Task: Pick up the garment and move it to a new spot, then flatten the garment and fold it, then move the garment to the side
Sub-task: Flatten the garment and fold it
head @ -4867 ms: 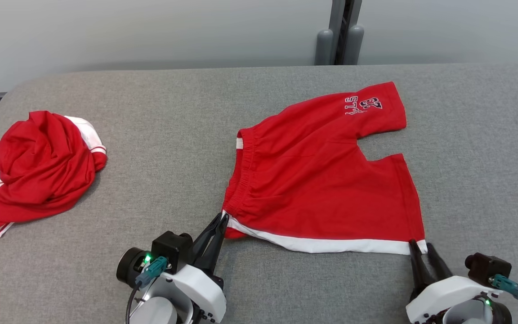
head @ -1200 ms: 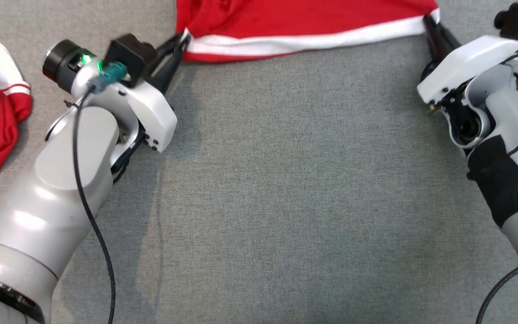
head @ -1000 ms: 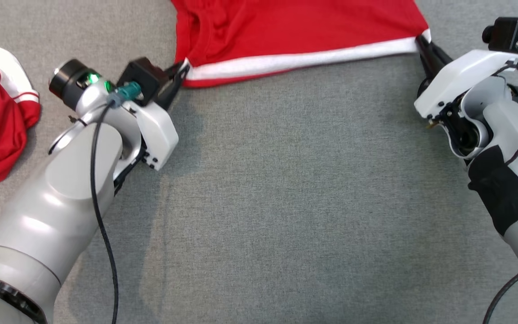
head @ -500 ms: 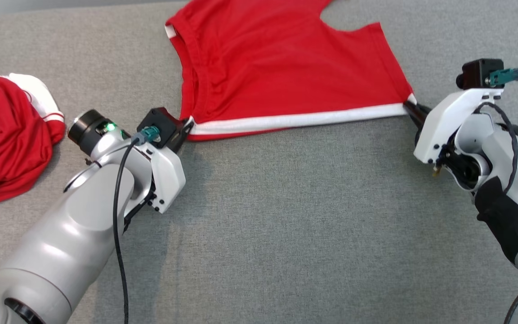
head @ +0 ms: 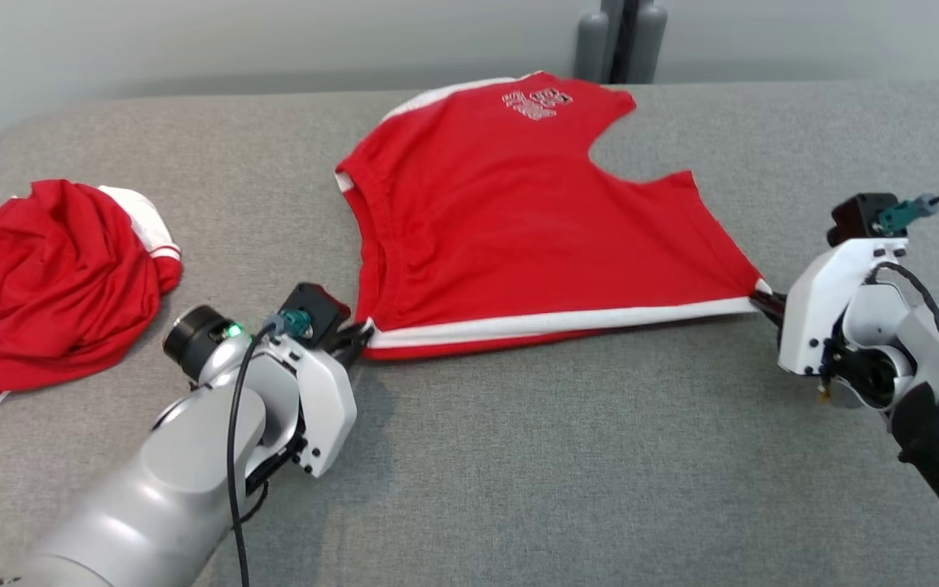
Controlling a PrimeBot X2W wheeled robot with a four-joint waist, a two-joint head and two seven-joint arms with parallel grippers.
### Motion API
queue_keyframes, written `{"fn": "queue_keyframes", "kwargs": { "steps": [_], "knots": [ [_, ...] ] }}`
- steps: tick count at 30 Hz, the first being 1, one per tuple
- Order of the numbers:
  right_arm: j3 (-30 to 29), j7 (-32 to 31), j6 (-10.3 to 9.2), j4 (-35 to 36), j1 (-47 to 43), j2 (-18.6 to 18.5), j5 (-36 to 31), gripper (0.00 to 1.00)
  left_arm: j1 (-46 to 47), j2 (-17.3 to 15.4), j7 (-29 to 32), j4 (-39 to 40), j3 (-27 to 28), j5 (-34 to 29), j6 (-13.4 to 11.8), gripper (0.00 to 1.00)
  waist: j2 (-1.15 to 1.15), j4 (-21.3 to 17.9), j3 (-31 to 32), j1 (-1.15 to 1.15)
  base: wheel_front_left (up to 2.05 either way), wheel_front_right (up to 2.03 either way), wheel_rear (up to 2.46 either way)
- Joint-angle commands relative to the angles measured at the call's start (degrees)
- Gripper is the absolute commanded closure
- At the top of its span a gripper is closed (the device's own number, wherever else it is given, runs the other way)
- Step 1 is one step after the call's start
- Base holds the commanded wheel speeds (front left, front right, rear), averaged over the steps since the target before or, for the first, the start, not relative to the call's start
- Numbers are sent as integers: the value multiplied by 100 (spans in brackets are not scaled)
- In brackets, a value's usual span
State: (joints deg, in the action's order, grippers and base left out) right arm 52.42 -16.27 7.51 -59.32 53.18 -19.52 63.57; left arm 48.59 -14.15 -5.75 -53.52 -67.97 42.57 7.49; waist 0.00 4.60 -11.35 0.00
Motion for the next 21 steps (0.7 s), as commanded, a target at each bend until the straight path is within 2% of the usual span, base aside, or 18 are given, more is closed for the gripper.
{"fn": "queue_keyframes", "kwargs": {
  "steps": [1,5,12,21],
  "knots": [
    [19,-72,-3,-67,-102,-135,63,100,-121,-114,39,48,-43,81,-6,100,0,87,151,0,0,0,0],
    [13,-311,-3,73,-274,-132,316,100,-297,-159,92,216,-145,162,-6,100,0,144,304,0,0,0,0],
    [404,-434,-3,535,-717,-518,301,100,-684,-233,98,659,-256,325,-6,100,0,277,637,0,0,0,0],
    [645,-819,-3,1086,-1284,-905,676,100,-1335,-414,120,1186,-262,575,-110,100,0,289,1027,0,0,0,0]
  ]
}}
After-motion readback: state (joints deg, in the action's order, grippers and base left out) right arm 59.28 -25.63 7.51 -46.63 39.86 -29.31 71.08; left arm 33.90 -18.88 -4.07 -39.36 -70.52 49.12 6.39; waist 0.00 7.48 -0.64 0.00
